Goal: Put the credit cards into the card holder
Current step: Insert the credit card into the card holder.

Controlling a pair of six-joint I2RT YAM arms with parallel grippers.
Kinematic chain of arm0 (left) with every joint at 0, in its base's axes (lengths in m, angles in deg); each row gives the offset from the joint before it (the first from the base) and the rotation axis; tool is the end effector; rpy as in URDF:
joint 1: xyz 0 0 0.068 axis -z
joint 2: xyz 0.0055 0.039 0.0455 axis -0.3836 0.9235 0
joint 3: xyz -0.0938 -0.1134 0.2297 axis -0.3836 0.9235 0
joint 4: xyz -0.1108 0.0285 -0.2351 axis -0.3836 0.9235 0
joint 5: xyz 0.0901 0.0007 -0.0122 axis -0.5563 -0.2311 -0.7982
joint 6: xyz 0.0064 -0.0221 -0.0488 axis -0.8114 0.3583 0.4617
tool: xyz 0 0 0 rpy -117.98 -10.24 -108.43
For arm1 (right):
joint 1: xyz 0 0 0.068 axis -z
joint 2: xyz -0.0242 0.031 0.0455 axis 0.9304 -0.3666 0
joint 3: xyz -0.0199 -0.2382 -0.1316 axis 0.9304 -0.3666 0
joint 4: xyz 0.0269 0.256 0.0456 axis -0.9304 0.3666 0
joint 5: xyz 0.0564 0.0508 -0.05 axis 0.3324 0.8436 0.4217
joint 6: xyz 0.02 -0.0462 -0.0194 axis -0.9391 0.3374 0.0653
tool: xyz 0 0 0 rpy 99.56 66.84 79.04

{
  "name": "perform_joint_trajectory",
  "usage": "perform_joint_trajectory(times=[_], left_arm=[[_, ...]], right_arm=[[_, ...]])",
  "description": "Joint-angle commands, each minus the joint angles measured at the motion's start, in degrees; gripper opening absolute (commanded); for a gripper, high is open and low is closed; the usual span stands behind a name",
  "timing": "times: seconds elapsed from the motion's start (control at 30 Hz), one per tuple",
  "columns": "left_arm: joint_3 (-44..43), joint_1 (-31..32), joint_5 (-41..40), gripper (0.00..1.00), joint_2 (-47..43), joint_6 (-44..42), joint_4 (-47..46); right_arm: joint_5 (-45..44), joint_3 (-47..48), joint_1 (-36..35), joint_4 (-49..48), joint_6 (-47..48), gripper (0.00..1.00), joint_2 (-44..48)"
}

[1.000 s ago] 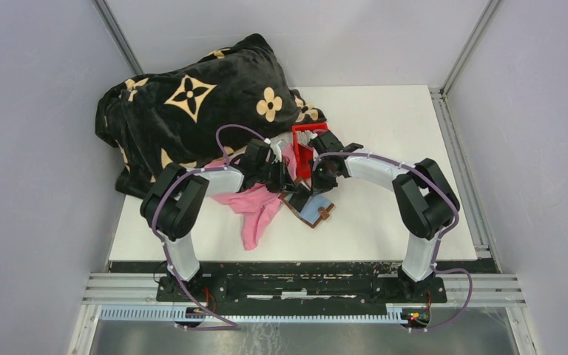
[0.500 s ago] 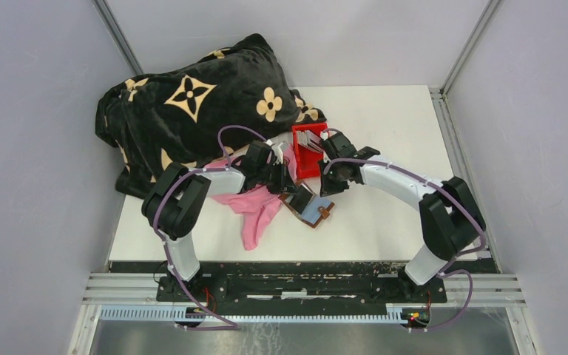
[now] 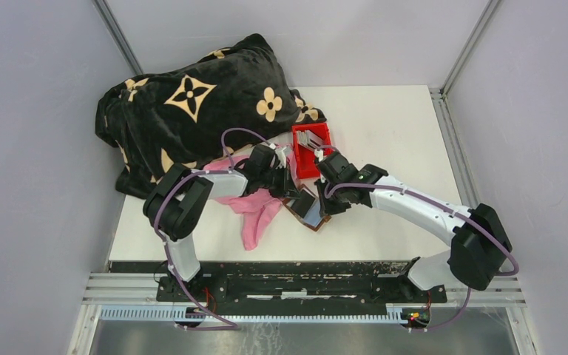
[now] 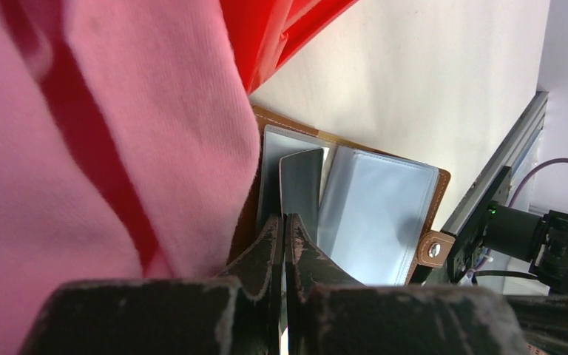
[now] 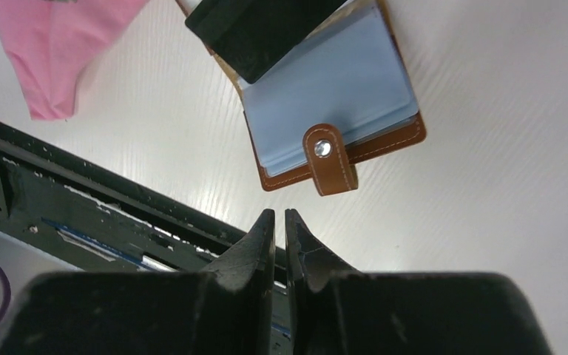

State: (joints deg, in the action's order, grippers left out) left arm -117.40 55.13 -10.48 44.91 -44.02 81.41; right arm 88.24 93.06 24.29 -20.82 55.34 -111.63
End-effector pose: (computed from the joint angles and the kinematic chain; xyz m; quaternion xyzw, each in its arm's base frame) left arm 0.2938 -0.2084 0.1347 0.1023 0.8958 -0.3926 0.1817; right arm 0.2009 0.1975 0.2416 -0.1036 0.9662 0.1616 0.1718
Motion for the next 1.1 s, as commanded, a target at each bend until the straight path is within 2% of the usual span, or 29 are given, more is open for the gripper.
perform_joint_trajectory(times=[0.0, 0.27, 0.6, 1.07], left_arm=[[1.7, 1.7, -4.1, 0.03, 0.3, 0.1, 1.8], [3.5, 2.9, -5.9, 0.03, -1.1, 1.4, 2.1], [6.4, 2.8, -5.0, 0.03, -2.2, 3.2, -0.2], [10.2, 2.9, -4.9, 0.03, -4.8, 5.4, -3.0]], right_arm=[[-0.7, -1.3, -3.6, 1.3, -2.7, 0.14, 1.2], [-0.9, -1.4, -8.7, 0.2, -3.3, 0.14, -3.3], [-6.0, -2.9, -8.6, 1.2, -2.3, 0.12, -5.9], [-7.6, -4.1, -5.1, 0.5, -1.3, 0.11, -8.4]])
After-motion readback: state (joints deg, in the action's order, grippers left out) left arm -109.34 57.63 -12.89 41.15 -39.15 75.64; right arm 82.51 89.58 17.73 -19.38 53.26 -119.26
